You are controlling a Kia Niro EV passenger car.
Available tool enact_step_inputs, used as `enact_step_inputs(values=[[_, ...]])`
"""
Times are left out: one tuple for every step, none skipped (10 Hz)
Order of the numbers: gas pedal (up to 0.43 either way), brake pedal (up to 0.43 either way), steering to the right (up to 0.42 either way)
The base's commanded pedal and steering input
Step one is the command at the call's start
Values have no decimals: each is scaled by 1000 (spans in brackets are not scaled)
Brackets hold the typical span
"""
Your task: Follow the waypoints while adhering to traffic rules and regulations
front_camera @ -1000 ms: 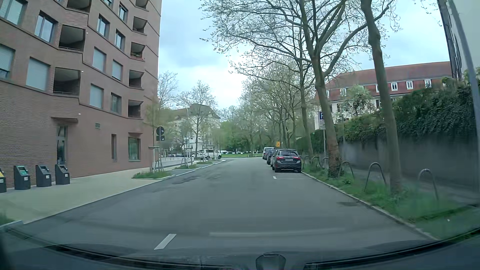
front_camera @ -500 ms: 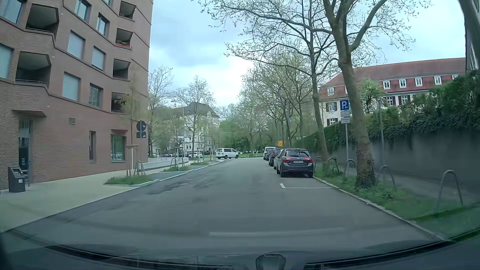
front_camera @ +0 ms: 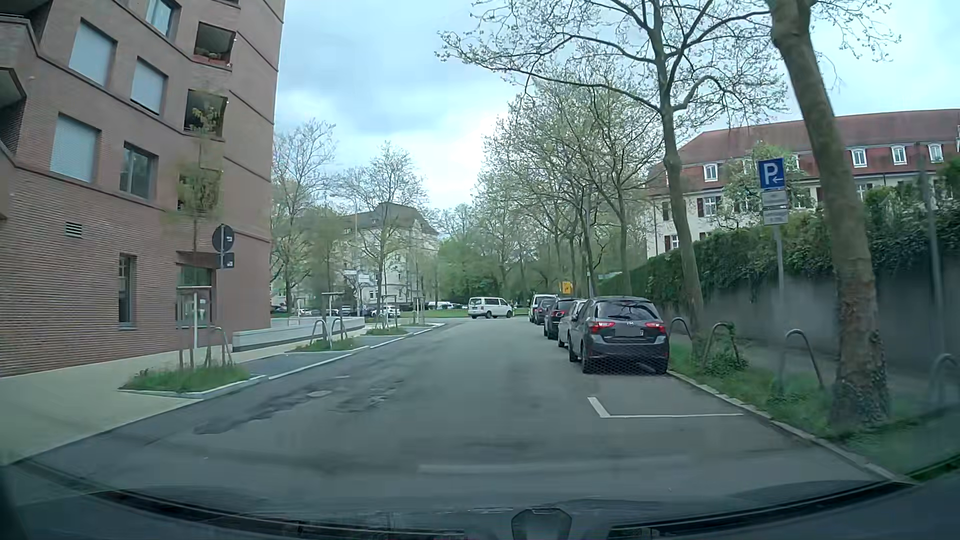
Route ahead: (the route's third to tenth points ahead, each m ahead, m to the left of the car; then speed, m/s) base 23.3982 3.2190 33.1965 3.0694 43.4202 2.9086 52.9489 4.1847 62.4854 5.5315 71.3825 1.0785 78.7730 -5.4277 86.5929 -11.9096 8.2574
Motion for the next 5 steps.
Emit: enact_step_inputs(values=[[197, 0, -1], [157, 0, -1], [138, 0, -1], [138, 0, -1], [138, 0, -1]])
